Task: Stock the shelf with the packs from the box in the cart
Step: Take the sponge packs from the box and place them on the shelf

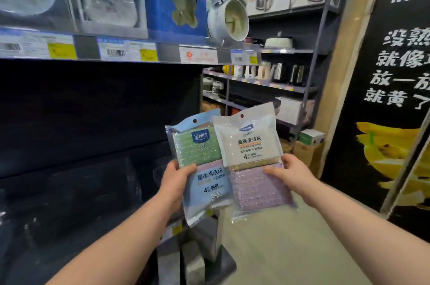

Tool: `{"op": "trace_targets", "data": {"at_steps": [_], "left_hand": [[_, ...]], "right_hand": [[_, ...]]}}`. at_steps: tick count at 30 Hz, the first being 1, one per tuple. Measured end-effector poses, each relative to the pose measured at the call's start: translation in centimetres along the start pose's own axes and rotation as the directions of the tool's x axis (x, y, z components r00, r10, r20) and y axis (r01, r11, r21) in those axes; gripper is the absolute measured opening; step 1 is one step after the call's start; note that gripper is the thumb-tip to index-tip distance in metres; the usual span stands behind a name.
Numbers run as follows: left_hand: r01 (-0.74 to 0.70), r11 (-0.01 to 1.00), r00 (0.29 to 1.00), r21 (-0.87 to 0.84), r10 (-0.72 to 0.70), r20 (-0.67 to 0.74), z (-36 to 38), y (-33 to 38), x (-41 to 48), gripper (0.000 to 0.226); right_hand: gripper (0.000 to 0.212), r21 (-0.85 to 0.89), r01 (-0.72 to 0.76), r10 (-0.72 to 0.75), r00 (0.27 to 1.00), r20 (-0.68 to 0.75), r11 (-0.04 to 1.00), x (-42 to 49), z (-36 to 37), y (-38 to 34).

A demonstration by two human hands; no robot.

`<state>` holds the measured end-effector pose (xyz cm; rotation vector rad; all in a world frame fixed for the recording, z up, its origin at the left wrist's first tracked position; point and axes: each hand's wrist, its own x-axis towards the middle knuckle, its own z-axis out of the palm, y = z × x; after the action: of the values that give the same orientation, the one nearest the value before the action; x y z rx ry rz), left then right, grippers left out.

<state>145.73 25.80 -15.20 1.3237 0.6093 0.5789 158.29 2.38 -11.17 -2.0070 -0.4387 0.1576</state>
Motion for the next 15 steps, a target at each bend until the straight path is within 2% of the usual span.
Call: {"op": "trace_targets", "data": {"at_steps": [2, 5, 10, 15], "left_hand": [[-0.014, 0.999, 0.998, 0.029, 0.016, -0.054, 0.0, 0.2, 1.0, 0.036], [-0.034, 0.998, 0.990, 0.055, 0.041, -0.137, -0.7, 0.3, 2.9, 0.035], [-0.050, 0.997, 0.974, 0.065, 0.064, -0.218, -1.9, 0.4, 7.4, 0.044], [-0.039, 0.999, 0.976, 0.002, 0.039, -0.216, -2.1, -0.1, 12.0, 0.042]], "right_hand": [[0.047, 0.025, 0.008, -0.010, 0.998, 0.054, 1.000, 2.3, 0.5, 0.4], [0.023, 0.083, 0.016, -0.027, 0.991, 0.133, 0.996, 4.8, 2.1, 0.8], [0.039, 0.121, 0.021, -0.050, 0.969, 0.242, 0.992, 9.2, 5.5, 0.6], [0.037, 0.145, 0.013, -0.057, 0.950, 0.308, 0.989, 13.6, 8.3, -0.2]]}}
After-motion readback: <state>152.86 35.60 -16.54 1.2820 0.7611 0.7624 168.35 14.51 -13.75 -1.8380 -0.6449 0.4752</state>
